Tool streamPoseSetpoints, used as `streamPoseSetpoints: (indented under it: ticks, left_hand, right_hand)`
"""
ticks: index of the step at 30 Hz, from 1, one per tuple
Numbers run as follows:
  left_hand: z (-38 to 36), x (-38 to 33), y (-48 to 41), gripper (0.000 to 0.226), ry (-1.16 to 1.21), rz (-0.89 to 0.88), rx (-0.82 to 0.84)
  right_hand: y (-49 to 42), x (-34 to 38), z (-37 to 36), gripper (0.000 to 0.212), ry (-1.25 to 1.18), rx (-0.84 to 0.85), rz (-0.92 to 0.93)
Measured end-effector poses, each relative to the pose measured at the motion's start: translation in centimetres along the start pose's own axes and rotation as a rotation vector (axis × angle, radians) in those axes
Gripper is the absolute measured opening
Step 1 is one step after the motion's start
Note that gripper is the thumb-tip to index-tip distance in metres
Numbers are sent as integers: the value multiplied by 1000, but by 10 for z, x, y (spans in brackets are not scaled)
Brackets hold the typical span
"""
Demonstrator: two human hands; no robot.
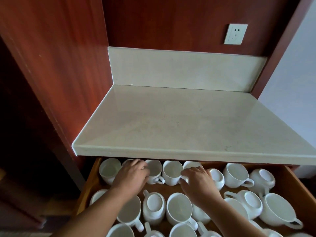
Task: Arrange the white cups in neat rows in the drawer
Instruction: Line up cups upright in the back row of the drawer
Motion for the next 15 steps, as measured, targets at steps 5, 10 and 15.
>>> streamPoseSetpoints:
  ticks: [5, 10, 15]
  left_hand:
    - [-4, 0, -3, 9, 3, 23, -11]
    - [20, 29, 16, 35, 163, 136, -88]
    - [27, 86, 52, 59, -11, 200, 84]
  right_hand:
    - [4, 3, -1, 35, -3, -18, -20]
    - [1, 32, -4, 36, -59, -50, 55]
    - [-9, 75, -24, 31, -10, -40, 178]
Point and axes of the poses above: each hand's wrist, its own y-axis away from the middle knuckle, its own z-axis out of the back of the hand, x = y × z, the point moved 10 cm from there along -y, towards the middle knuckle
